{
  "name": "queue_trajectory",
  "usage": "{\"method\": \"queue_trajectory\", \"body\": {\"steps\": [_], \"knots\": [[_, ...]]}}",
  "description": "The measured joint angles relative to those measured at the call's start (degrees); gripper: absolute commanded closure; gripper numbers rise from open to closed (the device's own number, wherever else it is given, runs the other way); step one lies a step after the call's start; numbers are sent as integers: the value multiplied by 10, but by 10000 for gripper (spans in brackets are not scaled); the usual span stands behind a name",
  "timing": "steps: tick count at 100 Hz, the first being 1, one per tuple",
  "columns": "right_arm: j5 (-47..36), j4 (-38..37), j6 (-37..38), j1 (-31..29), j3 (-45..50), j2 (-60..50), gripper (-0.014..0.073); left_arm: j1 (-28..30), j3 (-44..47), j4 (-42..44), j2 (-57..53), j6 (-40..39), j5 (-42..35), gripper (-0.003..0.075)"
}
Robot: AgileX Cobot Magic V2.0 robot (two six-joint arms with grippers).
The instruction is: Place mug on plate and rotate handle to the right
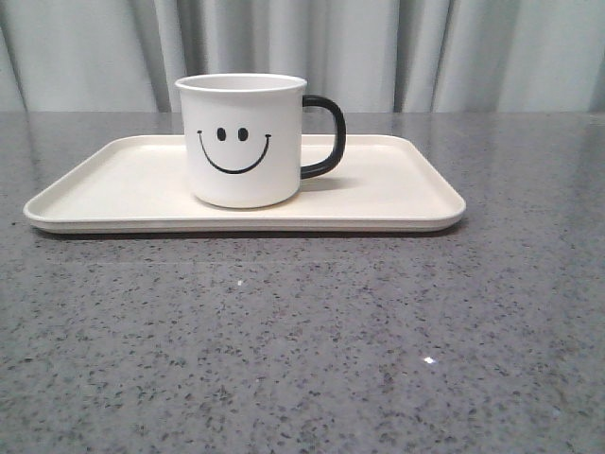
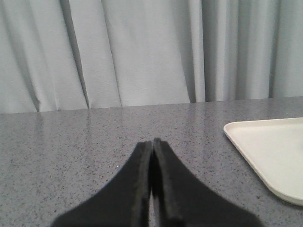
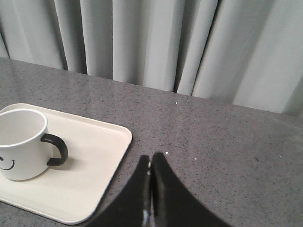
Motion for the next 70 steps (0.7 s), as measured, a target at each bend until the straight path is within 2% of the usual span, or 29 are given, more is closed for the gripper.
{"method": "queue_trajectory", "body": {"steps": [24, 70], "knots": [[1, 1, 0, 0, 0, 0, 704, 1, 0, 0, -5, 0, -30, 740], [1, 1, 0, 0, 0, 0, 704, 1, 0, 0, -5, 0, -31, 740]]}}
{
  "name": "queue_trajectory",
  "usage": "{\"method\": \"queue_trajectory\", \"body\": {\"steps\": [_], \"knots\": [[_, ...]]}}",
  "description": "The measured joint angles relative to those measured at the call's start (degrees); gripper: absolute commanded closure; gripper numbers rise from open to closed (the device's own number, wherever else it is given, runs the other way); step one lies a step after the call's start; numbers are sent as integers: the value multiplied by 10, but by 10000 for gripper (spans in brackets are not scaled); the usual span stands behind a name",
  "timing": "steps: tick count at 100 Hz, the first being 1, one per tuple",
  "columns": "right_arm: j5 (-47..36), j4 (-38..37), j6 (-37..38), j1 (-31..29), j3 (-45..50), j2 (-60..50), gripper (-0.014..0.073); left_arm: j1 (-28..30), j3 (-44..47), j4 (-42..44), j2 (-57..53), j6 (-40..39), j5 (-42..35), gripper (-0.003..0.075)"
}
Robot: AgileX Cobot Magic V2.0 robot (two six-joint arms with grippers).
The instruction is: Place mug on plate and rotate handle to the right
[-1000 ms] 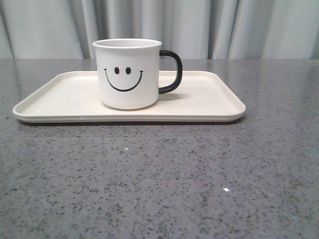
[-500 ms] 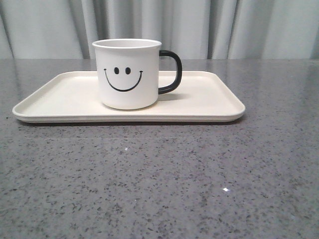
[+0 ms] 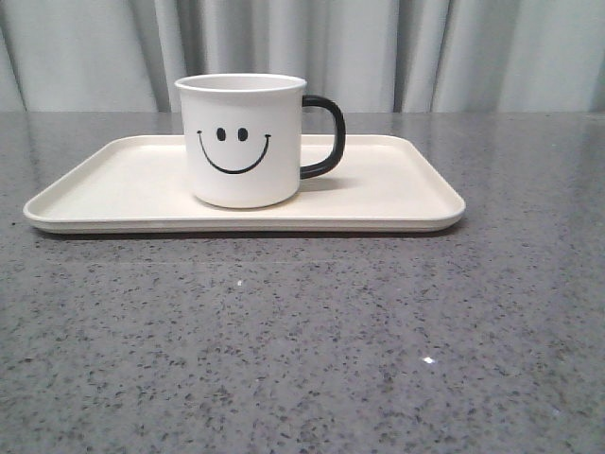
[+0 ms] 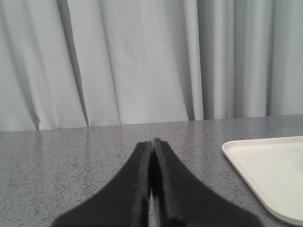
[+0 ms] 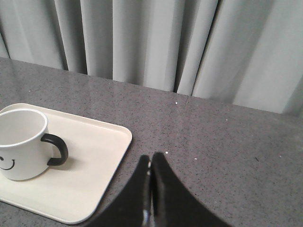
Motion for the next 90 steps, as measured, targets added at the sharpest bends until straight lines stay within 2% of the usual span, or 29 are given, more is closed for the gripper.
{"method": "queue_trajectory", "body": {"steps": [72, 90], "knots": [[0, 0, 0, 0, 0, -11, 704, 0, 0, 0, 0, 0, 0, 740], [-8, 0, 0, 48, 18, -65, 704, 0, 0, 0, 0, 0, 0, 740]]}}
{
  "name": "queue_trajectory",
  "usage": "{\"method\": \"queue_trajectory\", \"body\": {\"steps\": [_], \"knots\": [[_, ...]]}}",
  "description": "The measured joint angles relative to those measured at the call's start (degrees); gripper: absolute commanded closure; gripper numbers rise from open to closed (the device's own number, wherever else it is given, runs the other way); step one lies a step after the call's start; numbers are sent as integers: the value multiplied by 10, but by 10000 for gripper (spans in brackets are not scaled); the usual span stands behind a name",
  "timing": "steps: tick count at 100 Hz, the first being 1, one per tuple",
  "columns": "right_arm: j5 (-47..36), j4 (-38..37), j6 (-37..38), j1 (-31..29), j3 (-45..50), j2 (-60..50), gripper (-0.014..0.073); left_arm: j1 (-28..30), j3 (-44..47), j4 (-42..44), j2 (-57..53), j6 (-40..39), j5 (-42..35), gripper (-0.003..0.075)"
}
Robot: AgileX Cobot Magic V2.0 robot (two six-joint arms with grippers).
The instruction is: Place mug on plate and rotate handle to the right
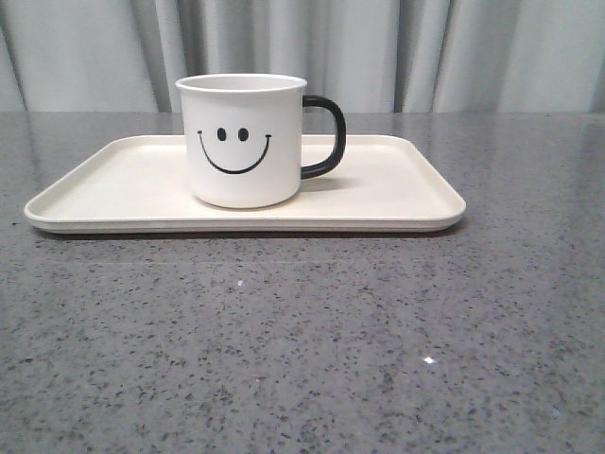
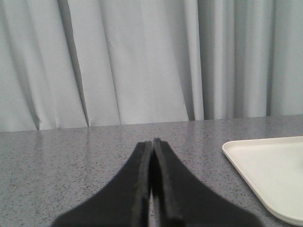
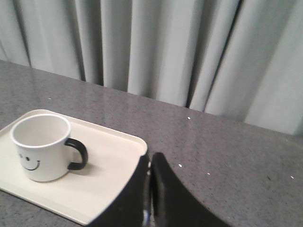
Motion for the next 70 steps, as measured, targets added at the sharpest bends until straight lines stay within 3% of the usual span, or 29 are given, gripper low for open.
{"method": "queue_trajectory", "body": {"steps": [28, 46, 70], "knots": [[-143, 9, -3, 99, 172, -134, 704, 0, 0, 0, 0, 0, 0, 740], [-210, 22, -3, 108, 311, -213, 704, 0, 0, 0, 0, 0, 0, 740], [-233, 29, -4, 108, 376, -228, 704, 0, 0, 0, 0, 0, 0, 740]]}}
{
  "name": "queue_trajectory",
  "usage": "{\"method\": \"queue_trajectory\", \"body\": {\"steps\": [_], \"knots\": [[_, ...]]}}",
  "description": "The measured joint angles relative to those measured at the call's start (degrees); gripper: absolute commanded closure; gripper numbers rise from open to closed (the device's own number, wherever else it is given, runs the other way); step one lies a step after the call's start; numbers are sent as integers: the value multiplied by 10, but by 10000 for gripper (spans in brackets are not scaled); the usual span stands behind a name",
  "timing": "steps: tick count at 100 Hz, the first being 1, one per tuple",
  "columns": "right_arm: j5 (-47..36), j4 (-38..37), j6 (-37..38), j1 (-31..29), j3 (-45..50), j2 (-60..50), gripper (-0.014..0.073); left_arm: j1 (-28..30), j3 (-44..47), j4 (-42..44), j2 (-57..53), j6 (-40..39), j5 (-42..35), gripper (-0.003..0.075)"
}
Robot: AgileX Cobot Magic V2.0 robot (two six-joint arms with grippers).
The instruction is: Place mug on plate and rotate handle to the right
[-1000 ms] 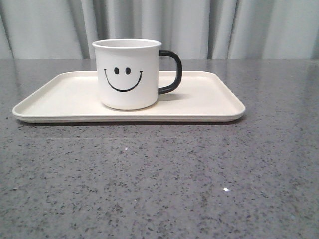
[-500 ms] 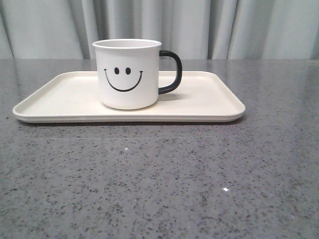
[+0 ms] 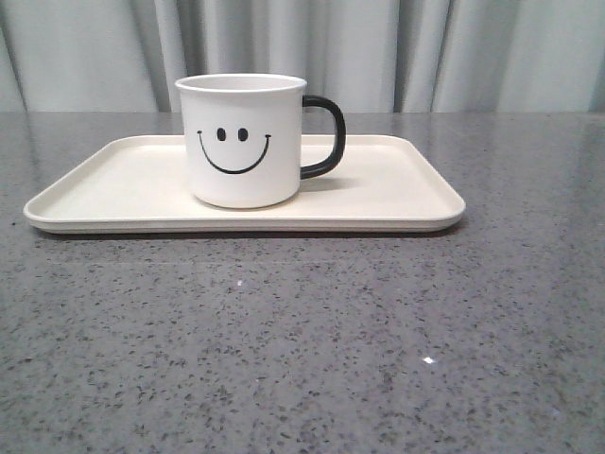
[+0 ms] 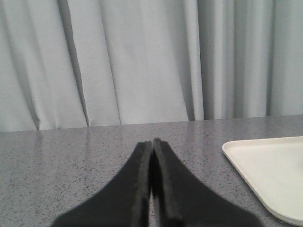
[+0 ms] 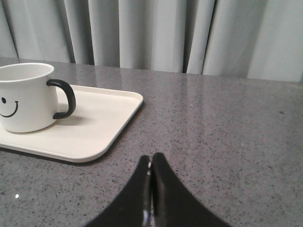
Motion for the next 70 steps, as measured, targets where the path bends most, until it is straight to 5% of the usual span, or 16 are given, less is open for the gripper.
{"method": "queue_trajectory", "body": {"steps": [37, 70], "knots": [[-59, -8, 29, 0, 39, 0, 704, 0, 0, 0, 0, 0, 0, 740], [-62, -229, 274, 0, 76, 0, 704, 0, 0, 0, 0, 0, 0, 740]]}}
